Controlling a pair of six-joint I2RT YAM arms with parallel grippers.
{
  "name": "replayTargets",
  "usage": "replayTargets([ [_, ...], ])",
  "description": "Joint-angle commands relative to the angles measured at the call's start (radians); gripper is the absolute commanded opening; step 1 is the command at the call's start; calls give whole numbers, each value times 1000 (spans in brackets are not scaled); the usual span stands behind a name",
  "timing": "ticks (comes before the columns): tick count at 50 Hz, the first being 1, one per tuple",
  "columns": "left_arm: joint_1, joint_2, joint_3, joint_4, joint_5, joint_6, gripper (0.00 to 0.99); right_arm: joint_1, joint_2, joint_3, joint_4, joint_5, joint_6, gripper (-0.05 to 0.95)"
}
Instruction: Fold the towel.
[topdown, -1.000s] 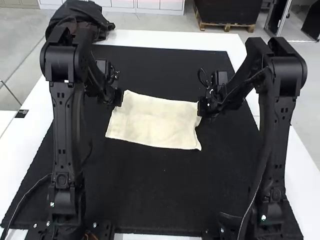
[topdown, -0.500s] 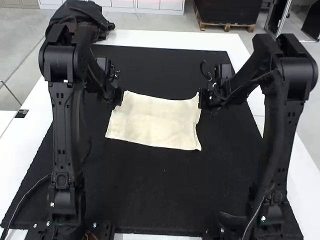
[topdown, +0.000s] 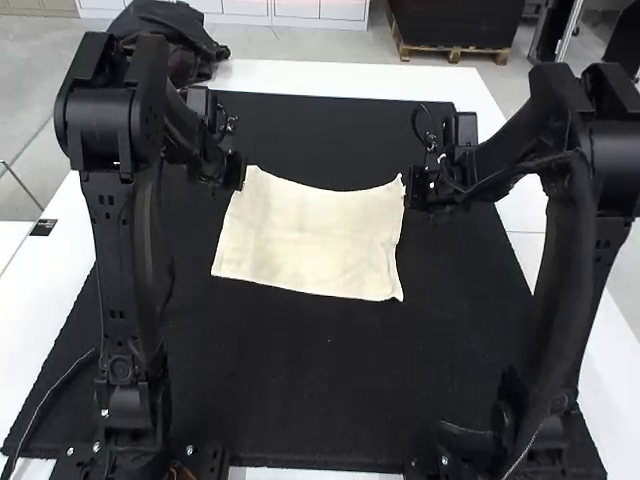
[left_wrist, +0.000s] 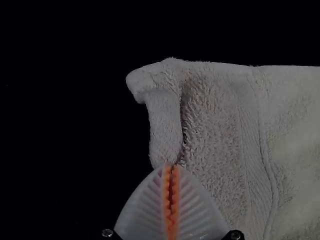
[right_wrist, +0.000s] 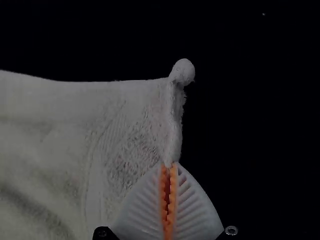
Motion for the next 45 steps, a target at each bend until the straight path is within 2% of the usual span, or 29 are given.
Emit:
replayTargets([
  [1, 7, -49, -25, 4, 20, -7, 26, -11, -57, -6, -9, -36, 10, -23],
  [6, 13, -91, -38, -35, 34, -5, 26, -14, -85, -14, -38, -48, 8, -23],
  [14, 25, -138, -86, -38, 31, 1, 26, -14, -123, -38, -50, -61, 10, -23],
  [25, 73, -222, -158, -44, 36, 29, 26, -16, -192, -72, -101, -93, 8, -23],
  [32, 77, -272, -210, -50, 39, 52, 26, -14, -237, -111, -118, -119, 11, -23],
  [45, 79, -357, -281, -69, 45, 53, 26, -14, -324, -181, -147, -134, 11, -23],
])
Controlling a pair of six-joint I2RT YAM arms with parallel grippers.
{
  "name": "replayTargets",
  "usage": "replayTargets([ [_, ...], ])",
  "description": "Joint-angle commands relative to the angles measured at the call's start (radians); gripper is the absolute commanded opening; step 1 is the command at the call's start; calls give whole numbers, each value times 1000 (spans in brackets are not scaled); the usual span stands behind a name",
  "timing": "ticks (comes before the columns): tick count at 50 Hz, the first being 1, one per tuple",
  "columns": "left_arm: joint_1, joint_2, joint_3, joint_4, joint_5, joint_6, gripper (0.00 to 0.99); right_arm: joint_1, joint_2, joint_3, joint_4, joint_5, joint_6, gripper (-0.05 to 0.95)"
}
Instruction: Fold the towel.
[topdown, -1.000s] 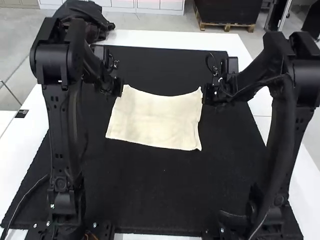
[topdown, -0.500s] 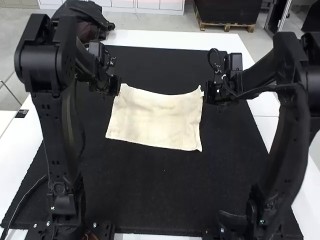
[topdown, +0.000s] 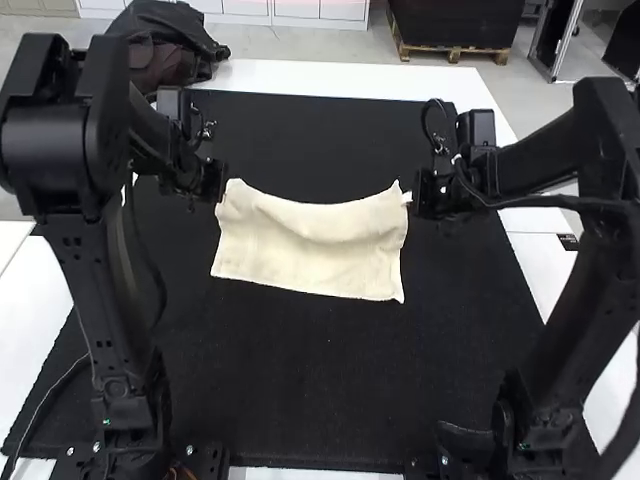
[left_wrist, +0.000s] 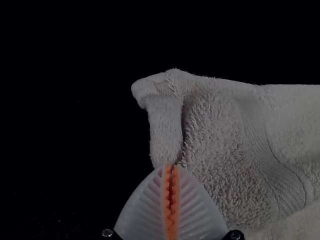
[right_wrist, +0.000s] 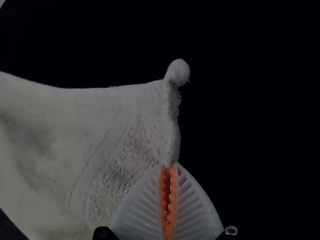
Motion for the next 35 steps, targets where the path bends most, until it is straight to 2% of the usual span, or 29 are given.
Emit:
replayTargets([
  [1, 5, -58, -18, 2, 19, 15, 26, -14, -66, -23, -8, -25, 4, -23],
  [21, 9, -166, -148, 0, 28, 15, 26, -14, -172, -116, -43, -35, 7, -23],
  [35, 48, -212, -242, 31, 28, 22, 26, -14, -195, -189, -47, -43, 4, -23],
])
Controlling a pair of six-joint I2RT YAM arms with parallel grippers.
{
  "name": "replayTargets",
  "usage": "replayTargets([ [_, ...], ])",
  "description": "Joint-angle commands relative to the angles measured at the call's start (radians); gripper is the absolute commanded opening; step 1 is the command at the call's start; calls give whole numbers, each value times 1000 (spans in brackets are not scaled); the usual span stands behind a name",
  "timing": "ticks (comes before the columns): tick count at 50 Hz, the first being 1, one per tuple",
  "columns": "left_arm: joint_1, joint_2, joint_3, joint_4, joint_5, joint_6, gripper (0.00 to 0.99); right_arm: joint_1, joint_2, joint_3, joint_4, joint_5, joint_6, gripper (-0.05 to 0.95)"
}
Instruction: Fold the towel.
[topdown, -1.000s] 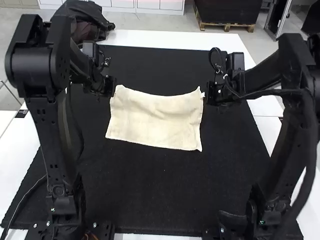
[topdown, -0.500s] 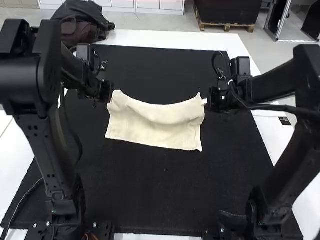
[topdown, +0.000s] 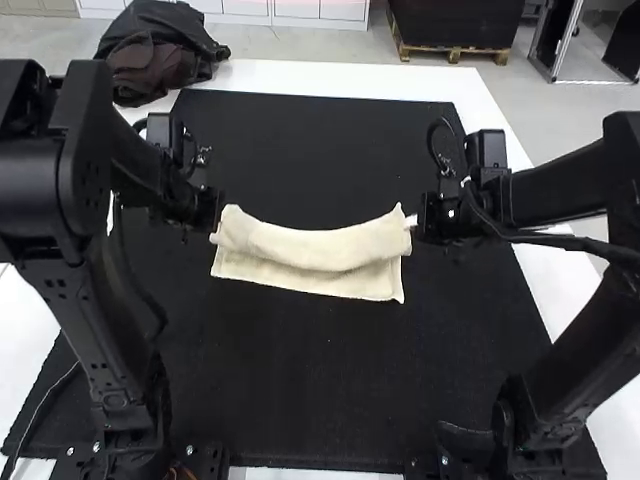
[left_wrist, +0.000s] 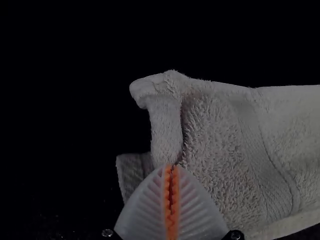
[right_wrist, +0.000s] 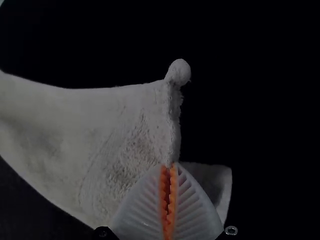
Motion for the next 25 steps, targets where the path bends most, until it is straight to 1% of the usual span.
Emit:
replayTargets([
  [1, 30, -44, -24, 25, 10, 18, 26, -14, -37, -31, 7, -17, 3, -23],
  [9, 55, -55, -71, 63, 10, 31, 26, -14, -36, -70, 34, -14, 3, -23],
  [13, 61, -55, -99, 100, 7, 36, 26, -14, -31, -94, 56, -13, 3, -23],
  [25, 58, -55, -171, 203, 2, 35, 26, -14, 18, -133, 116, -9, 3, -23],
])
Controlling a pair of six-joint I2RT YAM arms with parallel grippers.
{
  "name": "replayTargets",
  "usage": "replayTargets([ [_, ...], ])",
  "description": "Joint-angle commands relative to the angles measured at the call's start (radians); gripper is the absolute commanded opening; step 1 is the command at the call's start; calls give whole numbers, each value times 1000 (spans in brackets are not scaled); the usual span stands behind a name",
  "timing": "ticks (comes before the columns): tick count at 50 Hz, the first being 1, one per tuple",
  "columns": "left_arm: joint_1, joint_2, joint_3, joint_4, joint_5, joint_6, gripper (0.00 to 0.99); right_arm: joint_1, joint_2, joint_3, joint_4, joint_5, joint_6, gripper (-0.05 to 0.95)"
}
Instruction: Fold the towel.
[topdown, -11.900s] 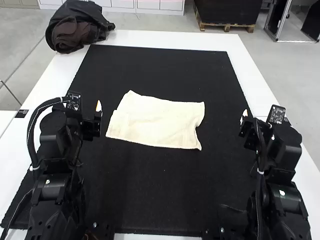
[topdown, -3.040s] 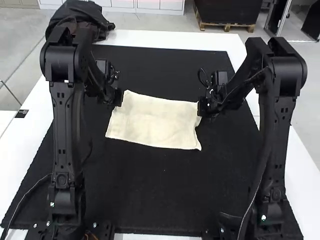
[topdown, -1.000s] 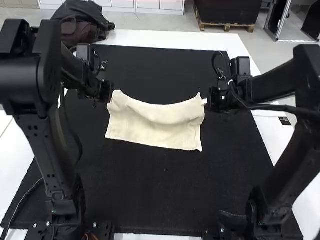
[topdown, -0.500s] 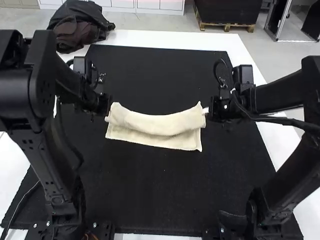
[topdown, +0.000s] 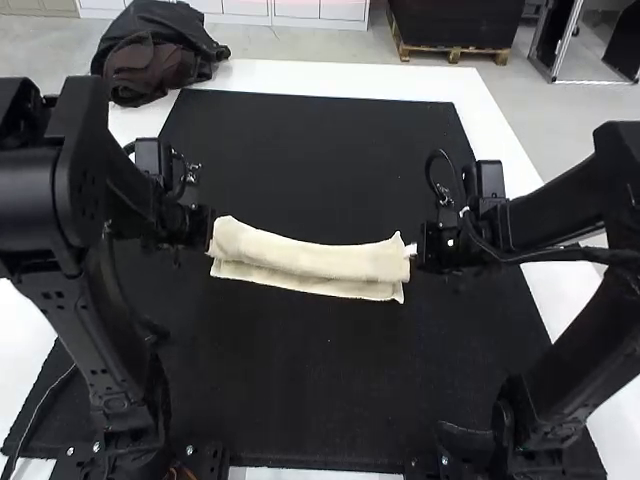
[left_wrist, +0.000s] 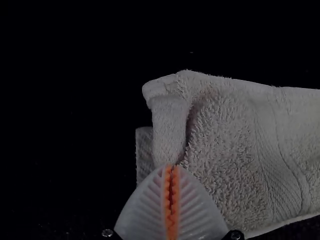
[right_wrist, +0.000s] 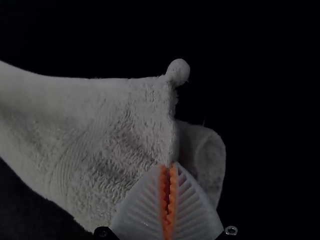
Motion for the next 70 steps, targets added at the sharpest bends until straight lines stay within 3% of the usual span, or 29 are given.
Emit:
replayTargets([
  [1, 8, -19, -27, 43, -1, 13, 26, -14, 24, -13, 33, -7, 2, -23],
  [5, 8, -19, -55, 95, -6, 10, 36, -14, 35, -29, 67, 10, 2, -20],
  [7, 8, -19, -67, 123, -18, 10, 110, -14, 38, -30, 76, 19, 2, -5],
  [14, 12, -17, -92, 173, -24, 7, 313, -14, 39, -38, 112, 47, 5, 264],
  [16, 12, -17, -95, 179, -29, 7, 372, -14, 39, -38, 115, 47, 5, 290],
  [21, 12, -17, -96, 198, -38, 4, 590, -14, 39, -35, 116, 53, 10, 413],
  [26, 12, -17, -96, 212, -67, 2, 970, -14, 39, -32, 118, 68, 10, 598],
  [34, 28, -19, -89, 241, -70, -16, 972, -14, 38, -26, 113, 67, 10, 767],
  [46, 91, -20, -79, 259, -65, -30, 970, 0, 41, -21, 102, 64, 8, 762],
  [70, 91, -117, -41, 182, -64, -79, 970, 51, 151, 5, 127, 79, 4, 761],
])
